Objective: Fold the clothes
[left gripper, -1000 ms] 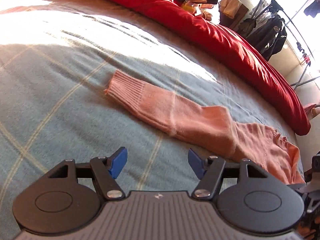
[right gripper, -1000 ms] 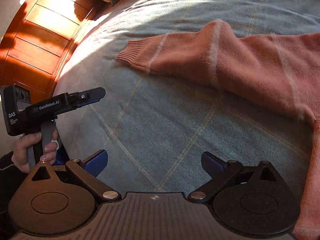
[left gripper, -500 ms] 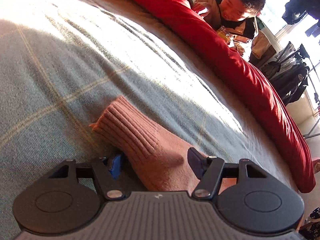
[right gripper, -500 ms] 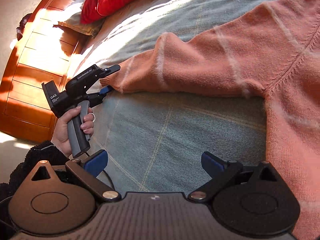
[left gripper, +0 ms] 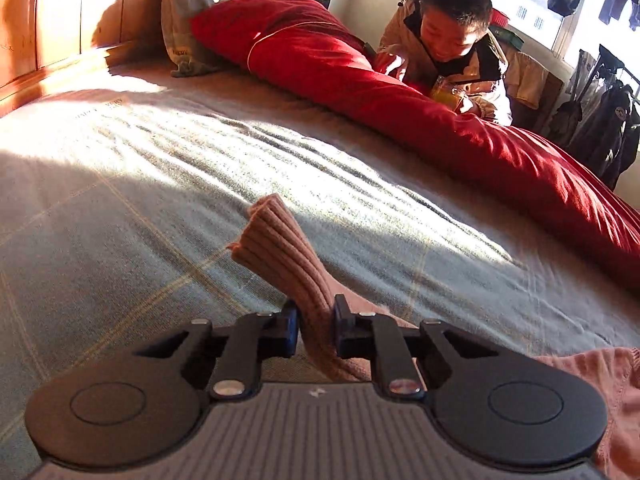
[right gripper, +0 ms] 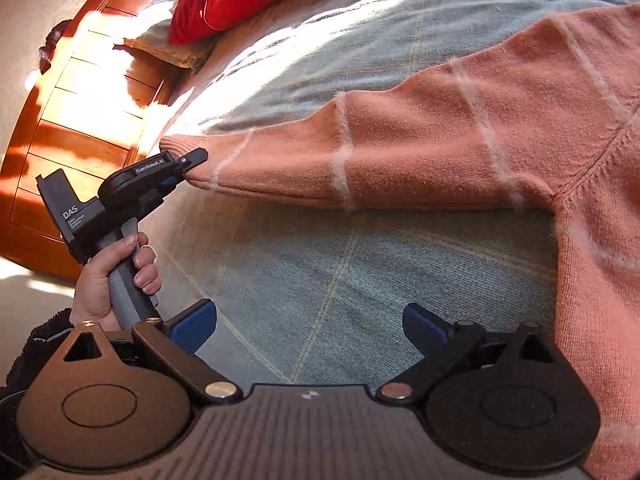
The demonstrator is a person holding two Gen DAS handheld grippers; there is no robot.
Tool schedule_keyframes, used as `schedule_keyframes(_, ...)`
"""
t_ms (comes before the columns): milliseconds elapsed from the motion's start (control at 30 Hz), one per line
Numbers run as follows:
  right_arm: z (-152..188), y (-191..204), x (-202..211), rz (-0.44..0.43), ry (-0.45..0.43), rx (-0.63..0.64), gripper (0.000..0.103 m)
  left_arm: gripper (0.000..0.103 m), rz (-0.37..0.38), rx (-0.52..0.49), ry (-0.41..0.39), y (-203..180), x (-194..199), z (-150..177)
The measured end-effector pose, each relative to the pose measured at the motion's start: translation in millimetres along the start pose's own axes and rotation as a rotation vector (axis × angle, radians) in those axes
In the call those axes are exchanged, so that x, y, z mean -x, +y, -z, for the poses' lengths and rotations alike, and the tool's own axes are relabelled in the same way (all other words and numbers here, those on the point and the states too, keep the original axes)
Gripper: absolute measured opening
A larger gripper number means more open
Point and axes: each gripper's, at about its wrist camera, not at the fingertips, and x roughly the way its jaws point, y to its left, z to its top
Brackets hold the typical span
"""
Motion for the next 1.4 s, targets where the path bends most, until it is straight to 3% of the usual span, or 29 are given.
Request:
schedule_keyframes(33, -1.3, 0.2, -0.5, 0.001, -0.001, 0.0, 0.102, 0.025, -0.006, -0.004, 0.033, 4.8, -3.7, 3.0)
schedule_keyframes(133, -4.5, 4.0, 0.9, 0.015, -0.015, 0.017, 0.102, 0.028, -0.014, 0.086, 0.157, 26.8, -19.3, 12.9)
schedule_keyframes(233, -8.9, 9.4, 4.3, 0.043, -0.046, 0.058, 0.102, 0.034, 0.002, 0.144, 0.166, 42.1, -12.3, 21.7)
schedule_keyframes(300, -15.1, 11.3, 4.3, 0.078, -0.065, 0.089, 0.102, 0.044, -0.019, 0.118, 0.165, 42.2, -4.8, 23.0)
schedule_keyframes(400, -22.5, 12.2, 1.9, 0.112, -0.077, 0.108, 0.102, 0.051, -0.042, 0.067, 0.178, 39.2, 5.1, 22.3)
schedule_keyframes(567, -20.1, 17.8, 11.7, 0.187, -0.151, 0.176, 0.102, 0.065, -0.004, -0.062, 0.181, 18.4, 25.4, 19.5)
schedule_keyframes(833, 0.4, -8.3, 44.1, 0.253, -0.185, 0.121, 0.102, 0.072, 0.07, -0.35, 0.166, -62.1, 35.7, 33.0)
schedule_keyframes(1033, 34.6, -19.0, 81.5, 0.345, -0.207, 0.153, 0.102, 0.074, 0.153, -0.434, 0.206, -126.9, 42.2, 53.0)
schedule_keyframes(1233, 73.3, -39.9, 140.0, 0.521, -0.26, 0.181, 0.102, 0.074, 0.255, -0.501, 0.247, -200.2, 56.4, 73.0)
schedule_keyframes(1400, 103.7, -58.6, 185.3, 0.706, -0.31, 0.194, 0.102, 0.074, 0.387, -0.545, 0.292, -268.5, 69.6, 96.8)
